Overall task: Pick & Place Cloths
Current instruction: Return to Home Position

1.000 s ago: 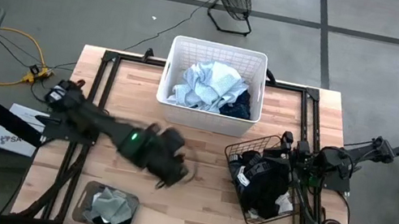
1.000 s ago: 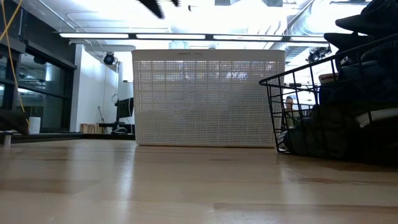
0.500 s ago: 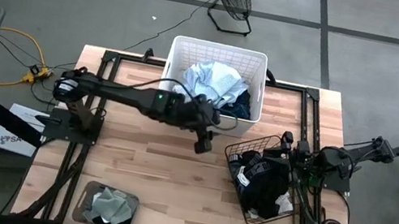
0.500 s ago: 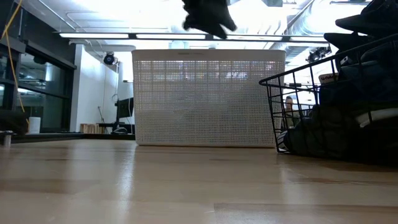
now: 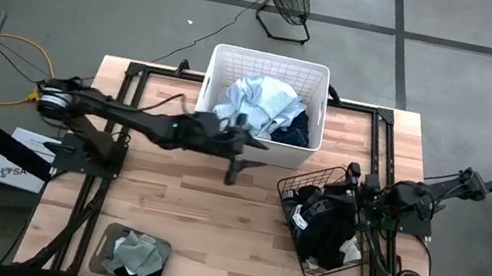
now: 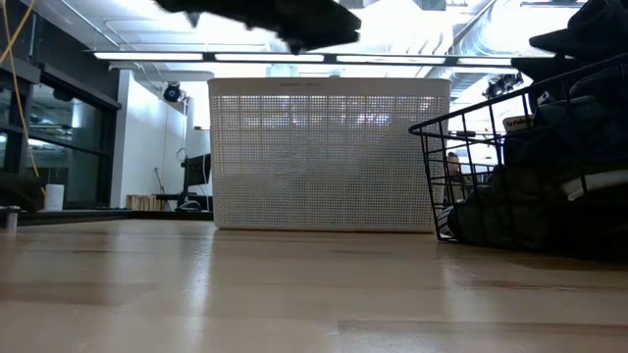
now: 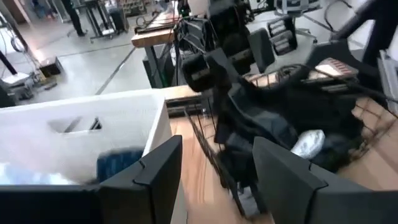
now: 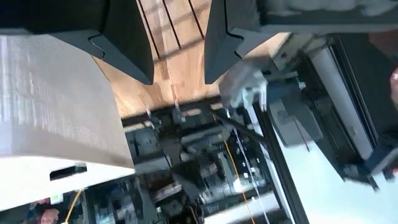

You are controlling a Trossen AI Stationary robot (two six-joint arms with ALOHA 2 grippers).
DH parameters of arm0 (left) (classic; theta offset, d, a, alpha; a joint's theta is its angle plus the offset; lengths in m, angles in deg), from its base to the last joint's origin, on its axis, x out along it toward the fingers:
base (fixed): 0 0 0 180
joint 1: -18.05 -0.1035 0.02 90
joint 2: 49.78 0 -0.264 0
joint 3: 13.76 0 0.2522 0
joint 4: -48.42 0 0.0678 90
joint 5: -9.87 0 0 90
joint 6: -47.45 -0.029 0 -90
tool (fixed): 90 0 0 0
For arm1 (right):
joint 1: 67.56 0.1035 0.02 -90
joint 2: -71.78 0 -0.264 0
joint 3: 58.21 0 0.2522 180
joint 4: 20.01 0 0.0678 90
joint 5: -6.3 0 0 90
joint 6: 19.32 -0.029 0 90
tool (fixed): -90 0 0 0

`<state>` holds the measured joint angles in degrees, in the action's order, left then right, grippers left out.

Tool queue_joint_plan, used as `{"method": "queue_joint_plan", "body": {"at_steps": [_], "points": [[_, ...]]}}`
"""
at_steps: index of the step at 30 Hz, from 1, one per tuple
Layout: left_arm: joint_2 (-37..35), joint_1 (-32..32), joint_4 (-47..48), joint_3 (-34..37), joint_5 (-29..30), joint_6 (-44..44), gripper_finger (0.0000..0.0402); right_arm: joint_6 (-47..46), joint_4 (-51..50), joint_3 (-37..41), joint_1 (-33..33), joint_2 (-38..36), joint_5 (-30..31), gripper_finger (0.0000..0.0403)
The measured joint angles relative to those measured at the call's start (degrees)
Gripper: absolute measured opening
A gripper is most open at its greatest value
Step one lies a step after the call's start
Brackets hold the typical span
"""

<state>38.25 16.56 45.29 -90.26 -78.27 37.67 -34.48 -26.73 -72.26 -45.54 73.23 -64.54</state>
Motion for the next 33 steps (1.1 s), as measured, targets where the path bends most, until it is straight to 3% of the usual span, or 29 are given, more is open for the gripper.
{"method": "queue_joint_plan", "body": {"at_steps": [6, 11, 23, 33], "points": [[-10.76, -0.02, -12.22, 16.36, 0.01, -0.51, 0.0193, 0.00, -1.02, 0.00, 0.00, 0.35, 0.17, 0.0134], [-20.79, -0.04, -13.65, 26.55, -1.35, -0.51, 0.0193, 0.00, -0.82, 0.00, 0.00, 0.72, 0.10, 0.0134], [-39.66, 0.00, -19.82, 46.04, -5.58, -0.29, 0.0193, 0.00, -0.88, 0.00, 0.00, 0.97, 0.19, 0.0134], [-50.55, 0.00, -20.93, 55.44, -5.56, 2.99, 0.0193, 0.00, -0.88, 0.01, -0.02, 0.99, 0.19, 0.0134]]}}
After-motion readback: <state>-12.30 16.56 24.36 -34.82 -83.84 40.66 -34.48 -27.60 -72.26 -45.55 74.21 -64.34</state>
